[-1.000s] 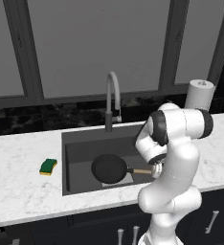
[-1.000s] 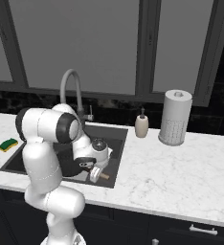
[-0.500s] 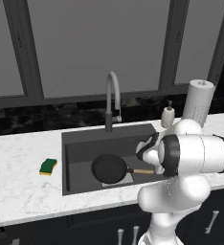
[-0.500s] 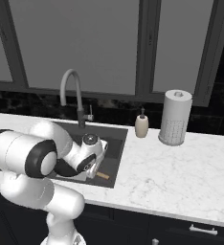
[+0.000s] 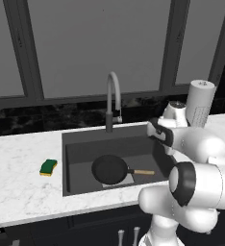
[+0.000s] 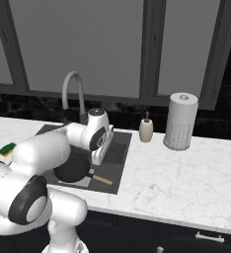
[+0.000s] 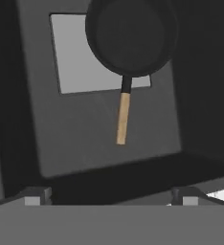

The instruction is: Pick the pan and sponge and place them into the sink. Then turn on the water.

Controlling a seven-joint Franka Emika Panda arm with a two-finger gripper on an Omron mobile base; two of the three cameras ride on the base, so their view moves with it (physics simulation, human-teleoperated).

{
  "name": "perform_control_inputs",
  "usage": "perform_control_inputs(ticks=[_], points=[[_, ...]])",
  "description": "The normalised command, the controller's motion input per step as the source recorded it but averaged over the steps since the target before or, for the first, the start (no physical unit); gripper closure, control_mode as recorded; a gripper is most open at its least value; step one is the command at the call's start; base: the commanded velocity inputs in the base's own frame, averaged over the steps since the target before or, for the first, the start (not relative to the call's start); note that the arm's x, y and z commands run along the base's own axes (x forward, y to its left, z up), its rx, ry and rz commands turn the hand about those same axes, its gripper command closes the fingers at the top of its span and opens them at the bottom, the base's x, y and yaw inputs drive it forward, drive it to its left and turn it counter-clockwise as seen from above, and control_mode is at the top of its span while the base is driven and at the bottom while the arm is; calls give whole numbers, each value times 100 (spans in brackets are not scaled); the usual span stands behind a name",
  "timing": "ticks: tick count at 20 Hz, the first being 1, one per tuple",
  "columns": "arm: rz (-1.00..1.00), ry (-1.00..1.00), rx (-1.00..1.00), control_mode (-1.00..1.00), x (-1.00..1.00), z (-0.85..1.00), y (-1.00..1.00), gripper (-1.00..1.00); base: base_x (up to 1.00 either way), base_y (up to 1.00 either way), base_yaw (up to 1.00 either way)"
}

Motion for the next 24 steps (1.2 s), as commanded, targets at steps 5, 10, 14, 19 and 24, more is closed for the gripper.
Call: perform_control_inputs(ticks=[5,10,14,19,24], points=[[12,1,-1,-100,-42,89,-9,-100,0,0,0],[25,-15,-8,-100,-82,29,0,-100,0,0,0],[28,-30,-11,-100,-90,18,0,-100,0,0,0],[24,-19,-16,-100,-73,40,6,-100,0,0,0],[22,-1,-24,-100,-57,47,33,-100,0,0,0]])
